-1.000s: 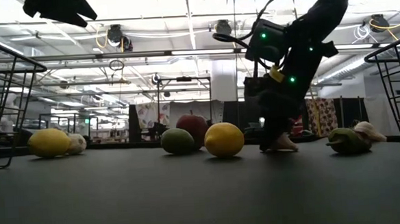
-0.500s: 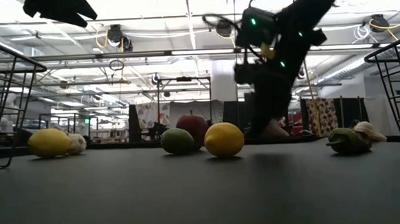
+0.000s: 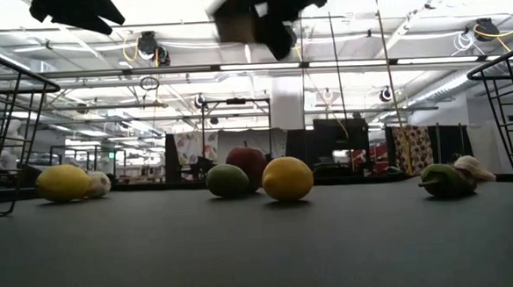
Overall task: Sort produce into baskets
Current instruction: Put the middle garlic into the left gold wire basket, then put the bottom lemon into the right gold wire basket
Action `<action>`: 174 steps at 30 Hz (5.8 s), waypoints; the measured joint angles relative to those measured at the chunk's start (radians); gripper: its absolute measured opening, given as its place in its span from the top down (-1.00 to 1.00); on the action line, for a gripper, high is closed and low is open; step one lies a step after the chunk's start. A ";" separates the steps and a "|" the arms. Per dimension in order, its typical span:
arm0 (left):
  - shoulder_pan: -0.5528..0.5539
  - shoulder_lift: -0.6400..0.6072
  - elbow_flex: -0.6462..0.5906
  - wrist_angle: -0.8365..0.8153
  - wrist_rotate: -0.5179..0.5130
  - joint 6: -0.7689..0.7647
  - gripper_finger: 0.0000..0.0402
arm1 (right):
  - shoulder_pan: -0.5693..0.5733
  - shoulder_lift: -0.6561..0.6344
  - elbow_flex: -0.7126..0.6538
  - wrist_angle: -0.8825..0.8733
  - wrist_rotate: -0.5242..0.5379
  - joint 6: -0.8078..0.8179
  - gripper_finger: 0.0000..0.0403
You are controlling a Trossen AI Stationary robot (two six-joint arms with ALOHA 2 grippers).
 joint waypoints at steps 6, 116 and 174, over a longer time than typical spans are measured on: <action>0.000 0.000 0.000 0.000 0.000 0.000 -0.37 | 0.064 0.011 0.011 0.236 0.168 -0.012 -0.03; 0.293 0.904 0.132 1.002 0.619 0.461 -0.74 | 0.111 -0.470 -0.193 -0.657 0.234 -0.192 -0.55; 0.253 0.694 0.166 0.725 0.615 0.435 -0.74 | -0.019 0.049 -0.340 -0.026 0.129 -0.309 -0.84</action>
